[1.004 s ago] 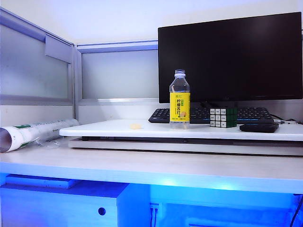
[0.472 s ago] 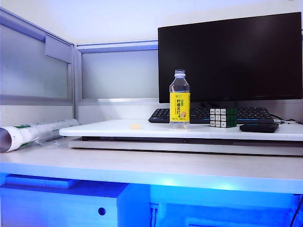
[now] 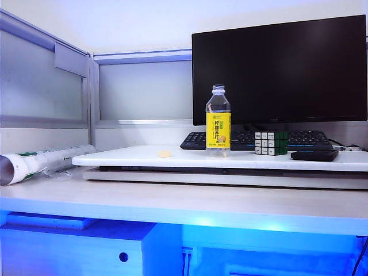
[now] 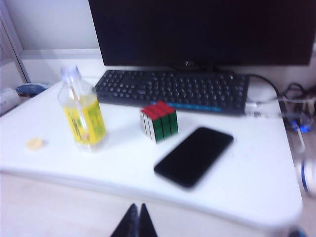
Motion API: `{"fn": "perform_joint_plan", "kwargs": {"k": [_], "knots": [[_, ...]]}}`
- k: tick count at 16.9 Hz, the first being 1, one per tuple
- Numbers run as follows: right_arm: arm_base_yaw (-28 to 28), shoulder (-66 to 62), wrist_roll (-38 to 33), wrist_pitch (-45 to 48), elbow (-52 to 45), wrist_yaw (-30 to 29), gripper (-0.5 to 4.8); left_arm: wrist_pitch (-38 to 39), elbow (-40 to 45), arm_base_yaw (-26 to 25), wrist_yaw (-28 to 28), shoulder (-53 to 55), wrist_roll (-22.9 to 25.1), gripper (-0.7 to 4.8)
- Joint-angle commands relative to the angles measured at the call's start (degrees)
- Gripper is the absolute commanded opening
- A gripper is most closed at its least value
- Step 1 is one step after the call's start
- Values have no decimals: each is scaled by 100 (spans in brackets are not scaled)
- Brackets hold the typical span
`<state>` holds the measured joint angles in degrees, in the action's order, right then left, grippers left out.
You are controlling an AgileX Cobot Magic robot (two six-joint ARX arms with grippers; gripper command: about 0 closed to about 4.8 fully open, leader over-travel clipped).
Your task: Grab a stick from the table and stick it in a plastic bottle.
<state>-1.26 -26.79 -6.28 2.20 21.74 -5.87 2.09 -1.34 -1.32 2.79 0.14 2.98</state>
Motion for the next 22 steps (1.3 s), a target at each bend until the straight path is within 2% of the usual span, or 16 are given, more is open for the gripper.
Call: {"fn": "perform_joint_plan", "kwargs": {"k": [1,4,9,14,22], "knots": [[-2,713,-442,109,-750,131,-3,166,-7,-4,-61,4,20,-5],[-4,1488,-461,42,-1447,129,-3,214,-7,-4,-61,2,9,-5],[-7,2669,-411,-789,-2090,83,-3,402,-4,-4,-61,4,2,-5],[-22,2653,181,-1285,-2118,-87,-3,835,74,-4,-42,7,0,-5],[-22,2653,162,-1285,-2118,-68,-3,813,72,-2,-17,22,-42,-4]]}}
